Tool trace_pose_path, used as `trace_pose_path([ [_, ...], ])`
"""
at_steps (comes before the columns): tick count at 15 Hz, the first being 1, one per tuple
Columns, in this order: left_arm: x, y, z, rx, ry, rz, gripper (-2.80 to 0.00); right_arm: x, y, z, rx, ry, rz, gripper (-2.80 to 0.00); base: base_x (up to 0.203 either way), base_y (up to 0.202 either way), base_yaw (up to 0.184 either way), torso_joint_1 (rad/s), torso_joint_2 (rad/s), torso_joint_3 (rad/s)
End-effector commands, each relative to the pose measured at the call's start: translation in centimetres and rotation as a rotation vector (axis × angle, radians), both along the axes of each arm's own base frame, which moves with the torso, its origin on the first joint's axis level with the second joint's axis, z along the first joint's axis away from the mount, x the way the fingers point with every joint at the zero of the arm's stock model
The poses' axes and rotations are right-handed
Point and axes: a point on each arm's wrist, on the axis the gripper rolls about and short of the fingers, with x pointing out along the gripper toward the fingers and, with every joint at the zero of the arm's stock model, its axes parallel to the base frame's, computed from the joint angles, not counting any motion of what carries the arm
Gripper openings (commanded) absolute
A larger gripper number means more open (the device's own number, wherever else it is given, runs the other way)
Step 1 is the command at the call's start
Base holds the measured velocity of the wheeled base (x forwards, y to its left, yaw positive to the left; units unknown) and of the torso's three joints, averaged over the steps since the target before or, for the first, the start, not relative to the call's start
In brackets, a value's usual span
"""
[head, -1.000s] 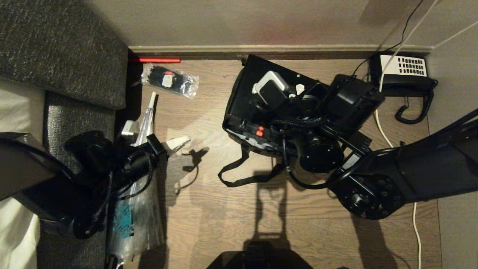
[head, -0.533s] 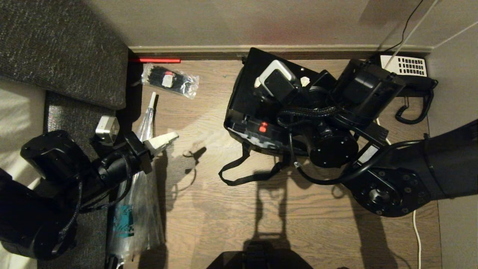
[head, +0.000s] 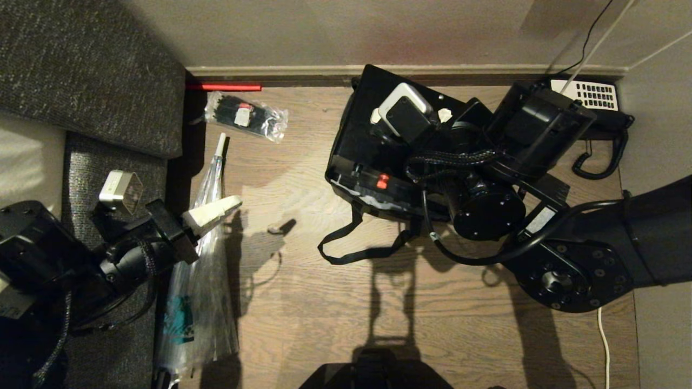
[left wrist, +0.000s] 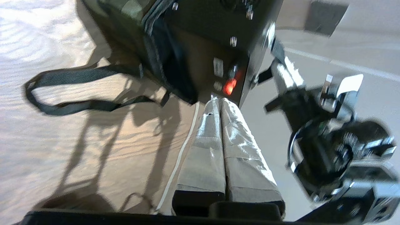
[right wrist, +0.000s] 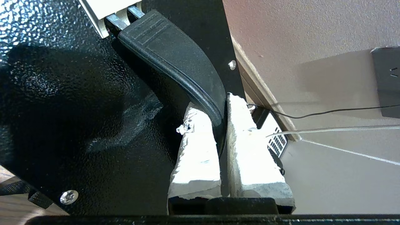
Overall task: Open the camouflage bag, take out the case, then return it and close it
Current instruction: Lift the black box
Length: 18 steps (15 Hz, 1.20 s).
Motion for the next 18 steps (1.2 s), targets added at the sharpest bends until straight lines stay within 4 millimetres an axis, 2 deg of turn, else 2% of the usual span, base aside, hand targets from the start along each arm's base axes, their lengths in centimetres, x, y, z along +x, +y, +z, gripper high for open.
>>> trace_pose_path([
  [1, -2.0, 0.3, 0.3, 0.031, -0.050, 0.014, -2.80, 0.0, -0.1, 0.2, 0.003, -0.006, -0.007, -2.80, 0.000, 0.000, 0.000, 0.000, 0.00, 0.000],
  [5, -5.9, 1.2, -3.3, 0.212, -0.022, 0.113, -2.80, 0.0, 0.1, -0.1, -0.003, 0.002, -0.003, -2.80, 0.000, 0.000, 0.000, 0.000, 0.00, 0.000],
  [6, -6.7, 1.4, -3.3, 0.240, -0.041, 0.144, -2.80, 0.0, 0.2, -0.1, -0.003, 0.001, -0.003, -2.80, 0.000, 0.000, 0.000, 0.000, 0.00, 0.000],
  [10, -10.3, 2.3, -1.0, 0.240, -0.164, 0.232, -2.80, 0.0, 0.1, 0.1, -0.002, -0.003, -0.004, -2.80, 0.000, 0.000, 0.000, 0.000, 0.00, 0.000],
  [14, -16.8, 2.7, -0.8, 0.239, -0.208, 0.233, -2.80, -0.3, 0.2, 0.2, -0.001, -0.004, 0.003, -2.80, 0.000, 0.000, 0.000, 0.000, 0.00, 0.000],
  [16, -20.6, 2.9, -1.7, 0.236, -0.234, 0.244, -2.80, -0.5, 0.2, 0.3, 0.001, -0.005, 0.007, -2.80, 0.000, 0.000, 0.000, 0.000, 0.00, 0.000],
  [18, -24.0, 3.1, -3.7, 0.262, -0.253, 0.288, -2.80, -0.5, 0.1, 0.4, 0.002, -0.006, 0.007, -2.80, 0.000, 0.000, 0.000, 0.000, 0.00, 0.000],
])
